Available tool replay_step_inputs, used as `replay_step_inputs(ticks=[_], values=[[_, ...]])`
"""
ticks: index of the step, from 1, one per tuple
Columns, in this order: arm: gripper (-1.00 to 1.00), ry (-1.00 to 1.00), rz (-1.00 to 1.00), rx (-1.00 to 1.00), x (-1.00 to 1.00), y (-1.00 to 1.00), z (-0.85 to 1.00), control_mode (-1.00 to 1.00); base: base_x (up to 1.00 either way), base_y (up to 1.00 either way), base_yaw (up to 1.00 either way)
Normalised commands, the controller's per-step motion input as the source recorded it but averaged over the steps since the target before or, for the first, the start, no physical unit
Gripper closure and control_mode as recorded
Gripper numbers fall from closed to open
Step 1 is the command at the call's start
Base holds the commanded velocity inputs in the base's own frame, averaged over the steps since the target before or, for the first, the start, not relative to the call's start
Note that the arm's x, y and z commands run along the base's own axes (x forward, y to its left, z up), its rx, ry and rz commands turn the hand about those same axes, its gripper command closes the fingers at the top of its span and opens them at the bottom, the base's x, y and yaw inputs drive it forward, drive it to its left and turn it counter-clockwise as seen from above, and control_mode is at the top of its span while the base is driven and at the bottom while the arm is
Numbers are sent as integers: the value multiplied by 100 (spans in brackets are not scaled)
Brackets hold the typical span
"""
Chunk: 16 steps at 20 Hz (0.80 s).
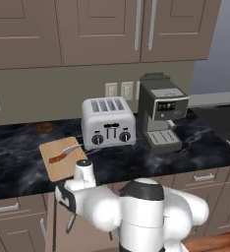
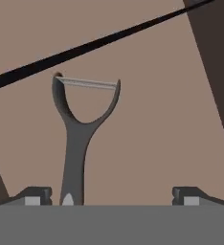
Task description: Open the drawer on the left and place the cutting tools on the cutting board.
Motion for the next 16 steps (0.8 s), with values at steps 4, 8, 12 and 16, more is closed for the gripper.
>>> replay_step_inputs(ticks=[4,8,12,16], values=[[-100,0,0,0,26,9,-9,-100,0,0,0],[-100,0,0,0,24,11,-19,-100,0,0,0],[-100,0,0,-2,20,21,-29,-100,0,0,0],[-100,0,0,0,32,28,-10,-100,0,0,0]])
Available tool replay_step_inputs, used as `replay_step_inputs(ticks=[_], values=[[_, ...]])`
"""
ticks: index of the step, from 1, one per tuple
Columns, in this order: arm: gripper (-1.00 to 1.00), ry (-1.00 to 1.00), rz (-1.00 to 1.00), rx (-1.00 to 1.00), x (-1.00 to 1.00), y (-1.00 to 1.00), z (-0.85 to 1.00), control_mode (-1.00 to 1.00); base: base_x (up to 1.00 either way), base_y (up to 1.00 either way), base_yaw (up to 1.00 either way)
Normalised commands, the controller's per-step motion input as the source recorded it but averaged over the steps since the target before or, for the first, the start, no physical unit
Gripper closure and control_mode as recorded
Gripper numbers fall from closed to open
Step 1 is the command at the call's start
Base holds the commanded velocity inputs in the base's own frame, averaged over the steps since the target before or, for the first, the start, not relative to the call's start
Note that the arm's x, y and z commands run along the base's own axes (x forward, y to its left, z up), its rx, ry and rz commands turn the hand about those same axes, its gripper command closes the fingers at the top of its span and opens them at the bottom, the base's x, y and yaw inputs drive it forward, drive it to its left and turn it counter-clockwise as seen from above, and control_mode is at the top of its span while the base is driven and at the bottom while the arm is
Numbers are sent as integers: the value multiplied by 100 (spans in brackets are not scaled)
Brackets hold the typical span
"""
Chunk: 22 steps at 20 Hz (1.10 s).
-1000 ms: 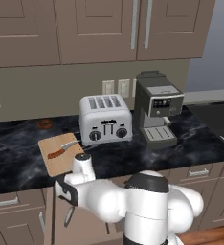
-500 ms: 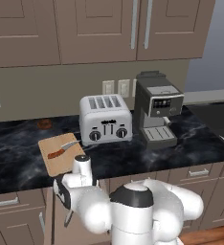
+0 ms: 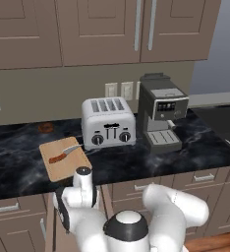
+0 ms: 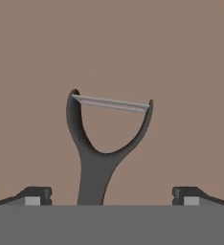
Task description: Open the drawer on the left and place the cutting tools on the cutting board.
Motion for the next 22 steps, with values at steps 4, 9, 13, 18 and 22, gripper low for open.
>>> replay_step_inputs(ticks=[4,9,13,18,22], values=[[-100,4,0,-1,31,31,-17,-100,0,0,0],[-100,9,0,-4,13,38,-38,-100,0,0,0],[100,5,0,-12,6,37,-22,-100,0,0,0],[100,9,0,-12,-29,18,-23,-100,0,0,0],[100,0,0,-1,-68,8,19,-100,0,0,0]])
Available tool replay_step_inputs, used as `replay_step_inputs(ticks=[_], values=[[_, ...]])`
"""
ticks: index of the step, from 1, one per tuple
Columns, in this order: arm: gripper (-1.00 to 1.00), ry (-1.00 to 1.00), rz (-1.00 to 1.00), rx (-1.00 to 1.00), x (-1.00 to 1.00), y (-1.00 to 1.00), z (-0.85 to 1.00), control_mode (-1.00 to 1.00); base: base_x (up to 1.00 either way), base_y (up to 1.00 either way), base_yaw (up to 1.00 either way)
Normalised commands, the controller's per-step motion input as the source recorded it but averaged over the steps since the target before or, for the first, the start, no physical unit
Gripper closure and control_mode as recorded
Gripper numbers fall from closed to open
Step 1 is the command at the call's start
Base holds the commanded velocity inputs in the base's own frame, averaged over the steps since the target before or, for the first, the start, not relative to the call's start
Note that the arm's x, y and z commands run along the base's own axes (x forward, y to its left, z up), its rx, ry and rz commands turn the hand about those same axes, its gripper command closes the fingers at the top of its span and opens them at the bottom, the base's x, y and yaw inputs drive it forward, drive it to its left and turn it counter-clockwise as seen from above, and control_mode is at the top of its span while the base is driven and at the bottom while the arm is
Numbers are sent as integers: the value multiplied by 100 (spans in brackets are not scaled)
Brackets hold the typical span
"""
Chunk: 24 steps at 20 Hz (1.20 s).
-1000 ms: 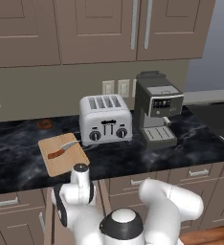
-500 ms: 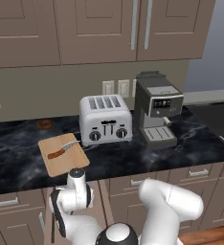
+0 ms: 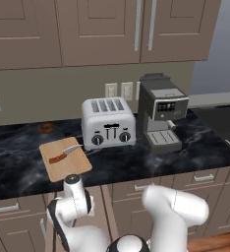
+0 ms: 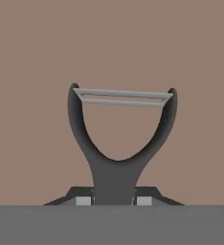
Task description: Open the drawer on the left and place the cutting tools on the cutting board.
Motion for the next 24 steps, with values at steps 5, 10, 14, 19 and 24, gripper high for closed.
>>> replay_step_inputs(ticks=[5,10,14,19,24], values=[[100,0,-3,0,-32,20,96,-100,0,0,0],[100,0,-6,0,-4,6,100,-100,0,0,0],[100,-1,-8,0,1,0,100,-100,0,0,0],[100,-2,-12,0,30,-1,100,-100,0,0,0],[100,-2,-14,0,88,0,43,-100,0,0,0]])
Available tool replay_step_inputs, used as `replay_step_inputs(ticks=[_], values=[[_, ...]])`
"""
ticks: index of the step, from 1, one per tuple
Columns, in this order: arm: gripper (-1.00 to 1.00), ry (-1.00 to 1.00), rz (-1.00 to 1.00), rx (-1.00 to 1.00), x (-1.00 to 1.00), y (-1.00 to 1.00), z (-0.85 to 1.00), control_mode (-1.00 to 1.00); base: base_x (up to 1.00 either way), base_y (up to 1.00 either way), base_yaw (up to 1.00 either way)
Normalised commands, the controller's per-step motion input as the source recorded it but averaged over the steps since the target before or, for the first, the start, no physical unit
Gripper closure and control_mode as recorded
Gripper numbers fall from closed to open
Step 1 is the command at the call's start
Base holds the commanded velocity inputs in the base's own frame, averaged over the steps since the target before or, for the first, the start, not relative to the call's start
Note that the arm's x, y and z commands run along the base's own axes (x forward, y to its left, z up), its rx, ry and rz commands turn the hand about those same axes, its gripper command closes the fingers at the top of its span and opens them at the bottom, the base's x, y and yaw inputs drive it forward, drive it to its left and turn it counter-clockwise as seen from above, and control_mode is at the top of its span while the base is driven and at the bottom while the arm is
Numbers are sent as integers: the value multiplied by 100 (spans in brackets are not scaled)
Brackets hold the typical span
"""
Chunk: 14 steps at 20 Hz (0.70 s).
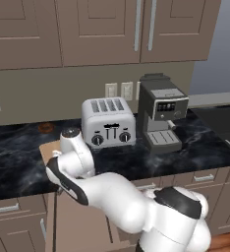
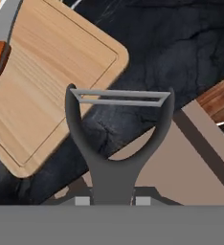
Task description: Open the drawer on the left and place the cutting tools on the cutting board.
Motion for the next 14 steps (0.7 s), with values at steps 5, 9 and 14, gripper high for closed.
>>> replay_step_inputs(ticks=[5,9,14], values=[[100,0,-5,0,95,0,4,-100,0,0,0],[100,6,0,0,83,0,0,-100,0,0,0],[100,4,0,0,64,0,-4,-100,0,0,0]])
